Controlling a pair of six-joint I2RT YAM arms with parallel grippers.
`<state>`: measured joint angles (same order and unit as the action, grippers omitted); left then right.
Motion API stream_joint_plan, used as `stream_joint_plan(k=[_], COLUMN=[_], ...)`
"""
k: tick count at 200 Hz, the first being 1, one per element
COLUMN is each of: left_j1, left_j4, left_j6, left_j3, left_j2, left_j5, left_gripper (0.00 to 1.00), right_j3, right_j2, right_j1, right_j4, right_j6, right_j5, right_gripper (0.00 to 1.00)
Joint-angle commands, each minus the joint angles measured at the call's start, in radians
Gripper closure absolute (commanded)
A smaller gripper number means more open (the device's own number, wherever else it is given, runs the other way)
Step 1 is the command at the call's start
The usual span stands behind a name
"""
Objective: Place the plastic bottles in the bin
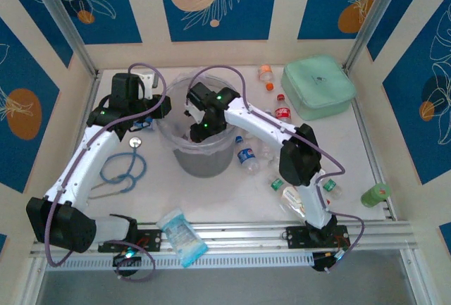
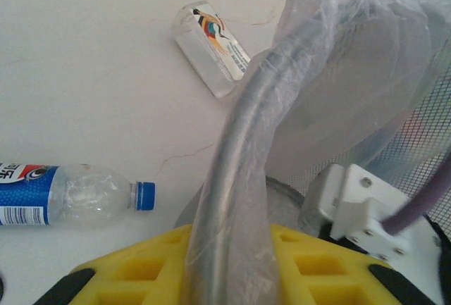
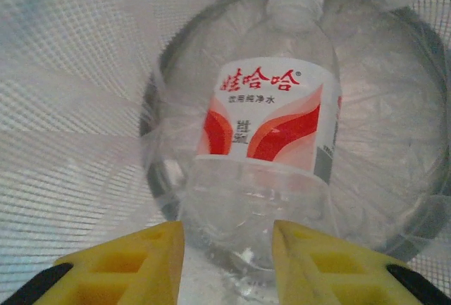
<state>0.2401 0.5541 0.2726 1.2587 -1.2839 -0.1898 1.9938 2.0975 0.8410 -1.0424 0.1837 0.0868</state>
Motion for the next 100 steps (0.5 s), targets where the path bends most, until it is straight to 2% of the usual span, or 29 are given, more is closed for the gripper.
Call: stream_joint_plan(k=[1, 30, 60, 100], left_j1=[0.001, 0.002, 0.002, 0.001], left_j4=[0.012, 0.013, 0.013, 0.013], left_j6=[-0.001, -0.003, -0.003, -0.004], left_j3=[-0.016, -0.018, -0.017, -0.021], left_j2=[0.026, 0.028, 0.028, 0.034], left_j5=[0.015, 0.016, 0.013, 0.01], left_gripper=[0.72, 0.72, 0.72, 0.72], right_j3=[0.068, 0.142, 0.184, 0.064], right_j2=[-0.11, -0.186, -0.279, -0.479], right_j1=[0.023, 0.023, 0.006, -0.072], right_j4=[-0.034, -0.093, -0.156, -0.246], right_j6=[0.003, -0.01, -0.015, 0.048], right_j5=[-0.007, 0.062, 0.152, 0.28], right_gripper=[0.56, 0.47, 0.47, 0.45])
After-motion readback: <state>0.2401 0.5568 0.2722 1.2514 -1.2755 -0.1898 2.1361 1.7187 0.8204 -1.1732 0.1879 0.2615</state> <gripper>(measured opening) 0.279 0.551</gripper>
